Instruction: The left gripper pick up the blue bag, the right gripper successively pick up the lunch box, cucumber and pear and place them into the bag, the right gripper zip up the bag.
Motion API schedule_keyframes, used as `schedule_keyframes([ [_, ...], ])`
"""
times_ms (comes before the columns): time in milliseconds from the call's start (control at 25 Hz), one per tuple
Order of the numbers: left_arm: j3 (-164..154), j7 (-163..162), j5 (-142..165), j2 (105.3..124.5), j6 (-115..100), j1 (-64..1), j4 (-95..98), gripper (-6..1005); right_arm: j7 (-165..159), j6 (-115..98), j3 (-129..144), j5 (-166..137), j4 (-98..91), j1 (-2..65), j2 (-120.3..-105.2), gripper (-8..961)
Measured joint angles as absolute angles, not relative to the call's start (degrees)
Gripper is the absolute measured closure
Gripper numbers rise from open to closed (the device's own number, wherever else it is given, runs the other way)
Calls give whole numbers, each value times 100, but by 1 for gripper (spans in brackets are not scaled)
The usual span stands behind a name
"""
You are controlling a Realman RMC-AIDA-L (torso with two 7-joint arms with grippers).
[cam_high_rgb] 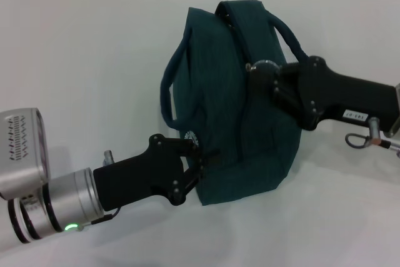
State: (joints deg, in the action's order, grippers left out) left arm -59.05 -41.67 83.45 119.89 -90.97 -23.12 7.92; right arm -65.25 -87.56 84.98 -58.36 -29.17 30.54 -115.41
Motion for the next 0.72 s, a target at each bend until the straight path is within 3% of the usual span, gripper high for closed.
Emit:
schedule_keyframes([
  [200,-5966,-4165,8363,11979,-8997,-2253,929,906,-6536,-8721,8339,-5828,-2950,3056,-11541,948],
  [720,-6273,-4219,8682,11921,-8953,-2154,1378,927,-6541,-8579,8085,-5958,-2907,3059,-11530,948],
])
